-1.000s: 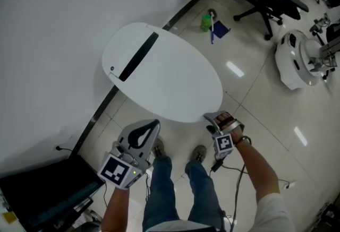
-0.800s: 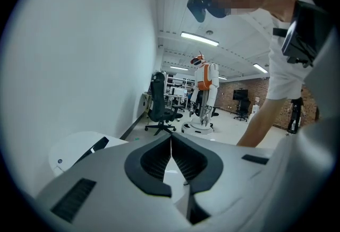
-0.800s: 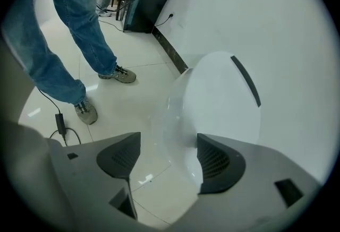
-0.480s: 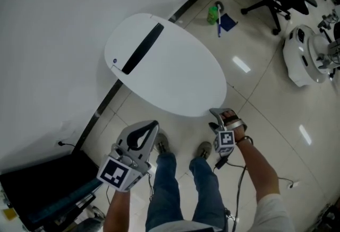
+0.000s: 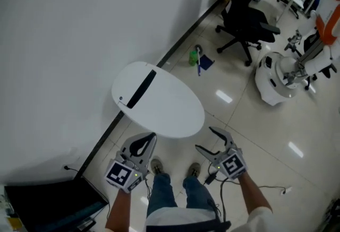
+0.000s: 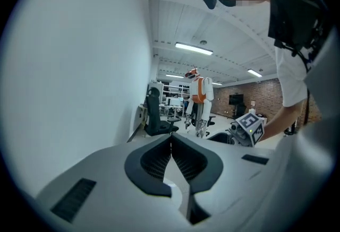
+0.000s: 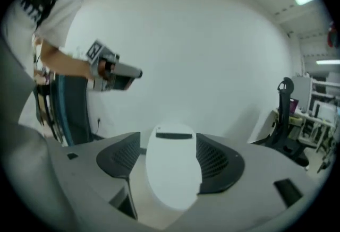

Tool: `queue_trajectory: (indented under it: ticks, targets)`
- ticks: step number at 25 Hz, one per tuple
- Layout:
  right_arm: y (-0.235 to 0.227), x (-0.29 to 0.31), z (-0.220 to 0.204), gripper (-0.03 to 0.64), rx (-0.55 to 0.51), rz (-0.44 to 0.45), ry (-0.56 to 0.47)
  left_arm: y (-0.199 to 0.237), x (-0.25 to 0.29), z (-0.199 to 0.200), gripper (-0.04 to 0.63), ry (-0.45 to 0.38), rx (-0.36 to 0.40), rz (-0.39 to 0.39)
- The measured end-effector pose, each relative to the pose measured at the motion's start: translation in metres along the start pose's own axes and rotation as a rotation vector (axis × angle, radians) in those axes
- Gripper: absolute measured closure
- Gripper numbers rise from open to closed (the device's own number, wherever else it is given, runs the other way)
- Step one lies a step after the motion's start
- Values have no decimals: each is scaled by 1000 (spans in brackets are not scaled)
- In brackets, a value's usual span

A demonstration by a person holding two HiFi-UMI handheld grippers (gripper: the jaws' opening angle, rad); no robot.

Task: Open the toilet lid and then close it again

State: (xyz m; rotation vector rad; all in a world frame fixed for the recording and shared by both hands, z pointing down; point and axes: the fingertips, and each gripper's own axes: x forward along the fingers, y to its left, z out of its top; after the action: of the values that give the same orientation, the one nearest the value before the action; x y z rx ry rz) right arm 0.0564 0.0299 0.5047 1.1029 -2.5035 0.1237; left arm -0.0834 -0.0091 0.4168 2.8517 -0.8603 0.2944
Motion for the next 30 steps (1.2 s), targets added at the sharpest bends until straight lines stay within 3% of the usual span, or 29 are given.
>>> queue_trajectory:
  ticks: [4, 9, 10, 12, 23, 27, 30]
  targets:
    - [11, -34, 69, 291, 143, 2, -130, -15, -15, 41, 592, -44, 25, -22]
    - [21, -52, 114, 309, 329, 7, -288, -29, -28, 59, 592, -54, 30, -37]
    - [24, -54, 120, 341, 352, 14, -310, -34, -29, 62, 592, -64, 31, -45]
    - [30, -56, 127, 401, 349, 27, -334, -42, -29, 66, 592, -87, 26, -52]
    - [41, -62, 125, 401, 260, 8, -307, -63, -23, 73, 592, -112, 87, -106]
    - [50, -60, 120, 402, 265, 11, -288, -66, -26, 67, 592, -88, 52, -132]
    - [50, -58, 121, 401, 256, 12, -282, -59, -26, 73, 592, -122, 32, -98]
